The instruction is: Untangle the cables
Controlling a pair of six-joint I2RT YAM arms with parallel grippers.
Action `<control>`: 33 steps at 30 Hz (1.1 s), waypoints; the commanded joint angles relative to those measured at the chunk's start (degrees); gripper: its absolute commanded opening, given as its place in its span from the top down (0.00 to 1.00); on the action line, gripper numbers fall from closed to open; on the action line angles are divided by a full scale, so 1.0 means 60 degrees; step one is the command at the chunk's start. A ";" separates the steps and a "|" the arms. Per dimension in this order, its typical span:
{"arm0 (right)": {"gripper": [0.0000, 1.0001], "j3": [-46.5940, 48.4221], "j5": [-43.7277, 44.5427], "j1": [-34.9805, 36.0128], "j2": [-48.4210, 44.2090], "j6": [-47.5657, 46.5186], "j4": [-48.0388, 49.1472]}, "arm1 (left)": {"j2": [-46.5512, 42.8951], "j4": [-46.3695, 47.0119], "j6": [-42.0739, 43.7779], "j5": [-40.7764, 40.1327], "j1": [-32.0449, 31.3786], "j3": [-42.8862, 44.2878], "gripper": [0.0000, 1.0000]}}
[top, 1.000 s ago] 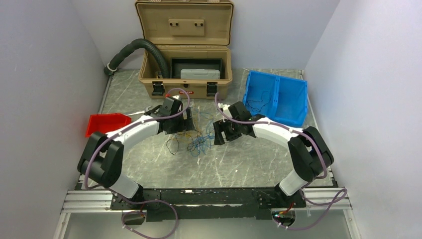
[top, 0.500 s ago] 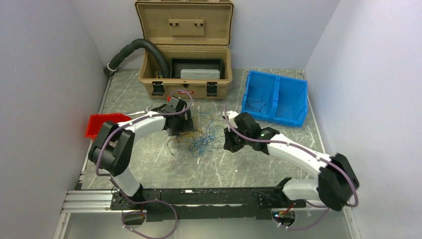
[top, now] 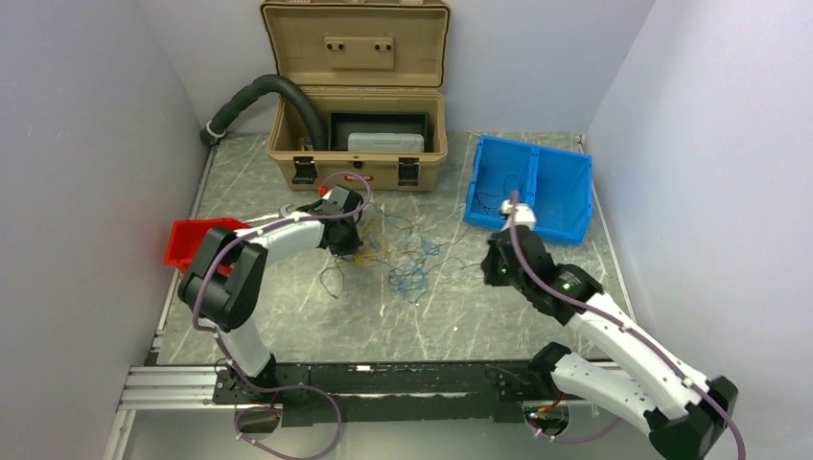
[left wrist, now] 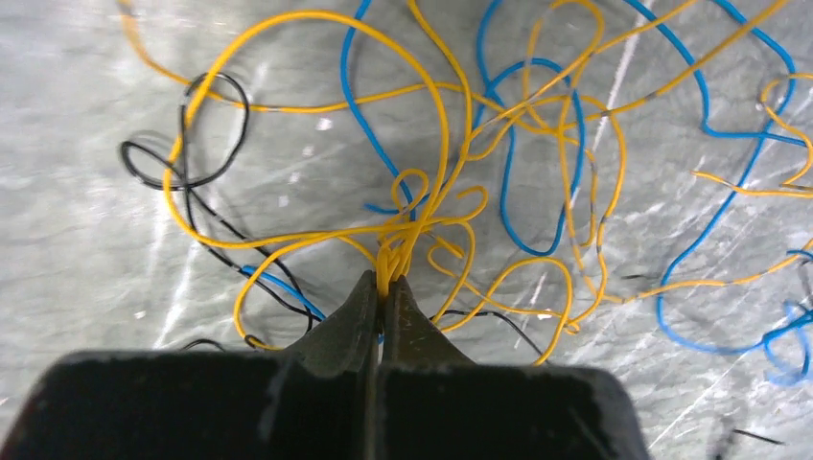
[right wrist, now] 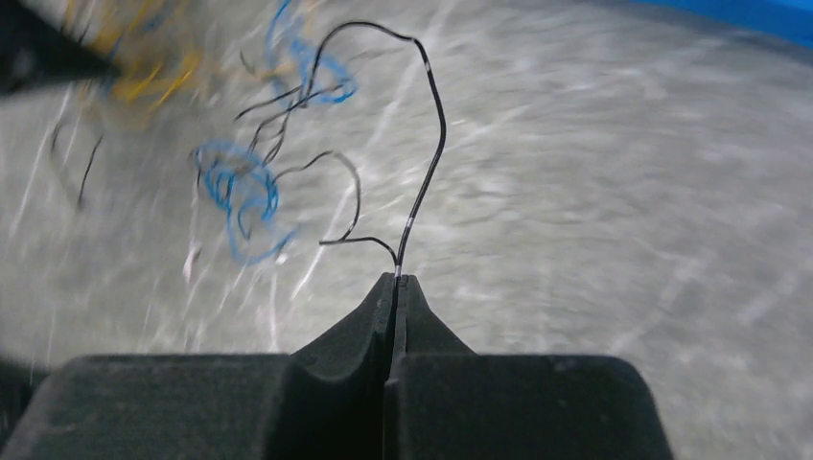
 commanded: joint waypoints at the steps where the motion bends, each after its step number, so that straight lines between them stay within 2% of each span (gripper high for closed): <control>1: 1.00 0.0838 0.3653 -0.0744 -0.0876 0.1916 -0.1916 | -0.1200 -0.0347 -0.0461 -0.1109 0.0510 -0.0502 1.00; 7: 1.00 0.1313 0.4787 -0.2305 -0.1559 0.2613 -0.2751 | -0.2468 -0.0654 -0.0752 -0.1541 0.1370 -0.1438 1.00; 16: 1.00 0.2824 0.6905 -0.2399 -0.2163 0.2529 -0.3236 | -0.3762 -0.0990 -0.0626 -0.2076 0.2093 -0.1948 1.00; 20: 1.00 0.3265 0.6668 -0.2391 -0.2176 0.1519 -0.2625 | -0.4151 -0.0619 0.0312 -0.1464 0.1918 -0.1872 1.00; 24: 1.00 0.3789 0.5474 -0.2393 -0.2079 0.0308 -0.1708 | -0.4338 0.0032 0.1310 -0.0406 0.1615 -0.1906 1.00; 26: 1.00 0.4305 0.4790 -0.2391 -0.1886 -0.0079 -0.1463 | -0.4476 0.0571 0.1995 0.0820 0.1484 -0.2063 0.92; 29: 1.00 0.4855 0.3737 -0.2393 -0.1537 -0.0380 -0.1351 | -0.4921 0.1842 0.2531 0.2277 0.1159 -0.2604 0.61; 32: 1.00 0.5182 0.2877 -0.2392 -0.1301 -0.0504 -0.1292 | -0.5357 0.2553 0.2812 0.2641 0.0598 -0.2811 0.31; 33: 1.00 0.5256 0.2685 -0.2391 -0.1252 -0.0523 -0.1252 | -0.5352 0.2610 0.2955 0.2690 0.0422 -0.2737 0.25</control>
